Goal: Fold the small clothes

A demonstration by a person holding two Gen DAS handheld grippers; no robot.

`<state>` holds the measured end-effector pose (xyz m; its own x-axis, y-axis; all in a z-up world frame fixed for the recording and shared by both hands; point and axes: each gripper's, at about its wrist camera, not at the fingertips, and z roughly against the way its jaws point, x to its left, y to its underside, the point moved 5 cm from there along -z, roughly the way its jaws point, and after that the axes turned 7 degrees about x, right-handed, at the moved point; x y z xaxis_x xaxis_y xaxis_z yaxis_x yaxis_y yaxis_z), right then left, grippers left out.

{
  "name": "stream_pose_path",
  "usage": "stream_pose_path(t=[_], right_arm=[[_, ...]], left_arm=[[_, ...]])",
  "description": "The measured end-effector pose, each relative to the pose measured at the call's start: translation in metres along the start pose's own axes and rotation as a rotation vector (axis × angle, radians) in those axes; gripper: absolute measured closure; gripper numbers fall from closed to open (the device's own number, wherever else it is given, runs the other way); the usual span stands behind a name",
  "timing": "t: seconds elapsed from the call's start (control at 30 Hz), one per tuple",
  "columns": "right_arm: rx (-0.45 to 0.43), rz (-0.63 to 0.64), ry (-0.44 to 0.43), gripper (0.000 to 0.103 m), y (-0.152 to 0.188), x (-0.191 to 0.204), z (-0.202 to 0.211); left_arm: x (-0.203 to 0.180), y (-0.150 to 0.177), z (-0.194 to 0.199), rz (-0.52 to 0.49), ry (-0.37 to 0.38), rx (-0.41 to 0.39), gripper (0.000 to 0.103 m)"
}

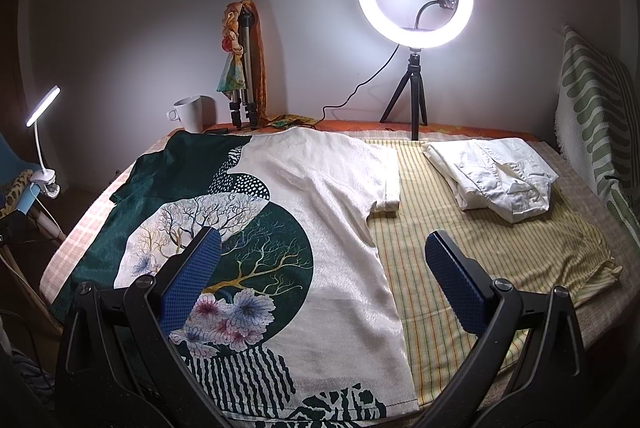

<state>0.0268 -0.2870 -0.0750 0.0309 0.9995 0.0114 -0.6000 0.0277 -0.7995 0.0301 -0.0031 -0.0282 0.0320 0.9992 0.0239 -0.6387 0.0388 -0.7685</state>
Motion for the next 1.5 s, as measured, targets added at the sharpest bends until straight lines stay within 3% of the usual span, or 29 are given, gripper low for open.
stream_pose_path(t=[0.53, 0.87, 1.0, 1.13, 1.27, 1.5], right_arm=[[0.004, 0.0, -0.01, 0.0, 0.0, 0.003, -0.003], [0.061, 0.036, -0.118, 0.0, -0.022, 0.033, -0.016], [0.047, 0.083, -0.161, 0.0, -0.043, 0.055, -0.021], [0.035, 0.082, -0.285, 0.0, -0.067, 0.082, -0.04], [0.096, 0.093, -0.383, 0.0, -0.088, 0.114, -0.067], [0.17, 0.167, -0.445, 0.0, -0.115, 0.176, -0.113]], left_arm=[[0.007, 0.005, -0.002, 0.008, -0.007, 0.006, 0.0], [0.049, 0.022, -0.014, 0.079, -0.012, 0.065, 0.002], [0.067, 0.033, -0.018, 0.116, 0.035, 0.07, 0.01], [0.081, 0.045, -0.024, 0.155, 0.06, 0.102, 0.023], [0.093, 0.063, -0.034, 0.212, 0.093, 0.16, 0.033], [0.114, 0.103, -0.058, 0.321, 0.135, 0.262, 0.052]])
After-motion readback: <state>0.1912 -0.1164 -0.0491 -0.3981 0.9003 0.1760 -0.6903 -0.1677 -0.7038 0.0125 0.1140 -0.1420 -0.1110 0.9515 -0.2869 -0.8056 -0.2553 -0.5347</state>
